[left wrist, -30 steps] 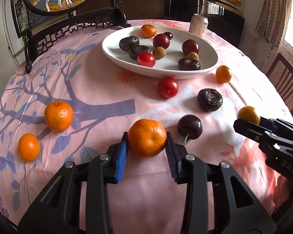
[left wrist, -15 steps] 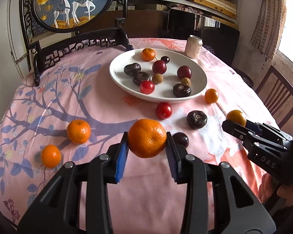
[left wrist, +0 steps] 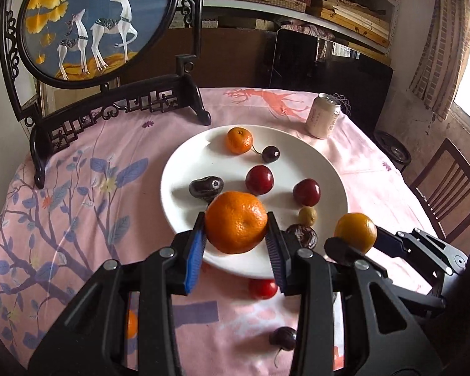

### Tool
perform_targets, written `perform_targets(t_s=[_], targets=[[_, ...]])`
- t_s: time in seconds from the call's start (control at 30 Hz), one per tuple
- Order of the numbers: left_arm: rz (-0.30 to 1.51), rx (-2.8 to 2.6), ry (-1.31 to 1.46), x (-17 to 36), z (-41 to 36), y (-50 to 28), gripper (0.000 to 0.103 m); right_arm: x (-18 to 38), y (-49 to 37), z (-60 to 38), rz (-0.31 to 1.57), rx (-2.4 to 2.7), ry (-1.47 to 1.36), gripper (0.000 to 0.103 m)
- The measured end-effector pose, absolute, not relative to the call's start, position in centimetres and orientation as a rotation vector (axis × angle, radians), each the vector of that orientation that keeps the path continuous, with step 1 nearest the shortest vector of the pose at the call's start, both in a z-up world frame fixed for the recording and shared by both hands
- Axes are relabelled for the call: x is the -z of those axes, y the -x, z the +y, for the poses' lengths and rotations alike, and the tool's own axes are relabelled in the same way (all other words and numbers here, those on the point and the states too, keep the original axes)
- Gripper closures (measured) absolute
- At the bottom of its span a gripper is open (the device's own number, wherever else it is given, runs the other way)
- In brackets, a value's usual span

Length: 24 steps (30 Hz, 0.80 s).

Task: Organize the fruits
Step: 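Lower the orange and tangerine onto the white plate and open both grippers, then grasp a dark cherry with the right gripper while the left gripper grasps a large tangerine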

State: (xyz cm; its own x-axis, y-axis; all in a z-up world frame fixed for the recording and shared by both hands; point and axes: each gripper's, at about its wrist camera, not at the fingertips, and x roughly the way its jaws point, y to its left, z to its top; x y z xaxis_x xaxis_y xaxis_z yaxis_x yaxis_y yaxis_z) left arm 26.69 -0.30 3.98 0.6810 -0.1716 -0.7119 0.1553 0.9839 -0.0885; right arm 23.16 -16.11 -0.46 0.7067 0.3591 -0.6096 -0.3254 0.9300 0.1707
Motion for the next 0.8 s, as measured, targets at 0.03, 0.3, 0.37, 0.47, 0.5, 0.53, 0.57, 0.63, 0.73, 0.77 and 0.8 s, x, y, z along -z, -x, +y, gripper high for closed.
perform_targets(t_s=[0.03,0.3,0.37,0.47,0.5,0.53,0.57,0.63,0.73,0.77,0.8], targets=[[0.820,0.178,0.026,-3.4,-0.4,-27.5,0.066,0.9,-23.6,-15.7,0.699,-0.388,-0.044,0.066],[0.883,0.141,0.040,-0.1,-0.3,-30.8,0.065,3.1,-25.8,-14.0,0.753,-0.407,-0.016,0.066],[0.882,0.124,0.042,0.1,-0.2,-31.2,0.062,3.2,-26.0,-13.8,0.749,-0.415,-0.016,0.061],[0.860,0.103,0.056,-0.4,0.1,-31.0,0.041,2.7,-25.4,-14.4,0.707,-0.391,-0.021,0.045],[0.852,0.102,0.063,-0.7,0.3,-30.7,0.039,2.5,-25.3,-14.6,0.707,-0.397,-0.026,0.045],[0.845,0.106,0.069,-1.0,0.5,-30.4,0.038,2.2,-24.9,-15.0,0.704,-0.393,-0.033,0.045],[0.842,0.107,0.072,-1.2,0.8,-30.0,0.037,2.0,-24.6,-15.5,0.697,-0.387,-0.041,0.045],[0.832,0.099,0.086,-1.7,1.4,-29.0,0.033,1.7,-23.7,-16.4,0.691,-0.382,-0.061,0.045],[0.814,0.092,0.119,-2.1,2.5,-26.9,0.029,1.4,-22.3,-17.7,0.695,-0.367,-0.080,0.045],[0.815,0.090,0.122,-2.1,2.7,-26.2,0.029,1.4,-21.7,-18.0,0.693,-0.358,-0.082,0.045],[0.819,0.085,0.122,-2.0,2.9,-25.5,0.028,1.3,-21.1,-18.4,0.689,-0.346,-0.084,0.045]])
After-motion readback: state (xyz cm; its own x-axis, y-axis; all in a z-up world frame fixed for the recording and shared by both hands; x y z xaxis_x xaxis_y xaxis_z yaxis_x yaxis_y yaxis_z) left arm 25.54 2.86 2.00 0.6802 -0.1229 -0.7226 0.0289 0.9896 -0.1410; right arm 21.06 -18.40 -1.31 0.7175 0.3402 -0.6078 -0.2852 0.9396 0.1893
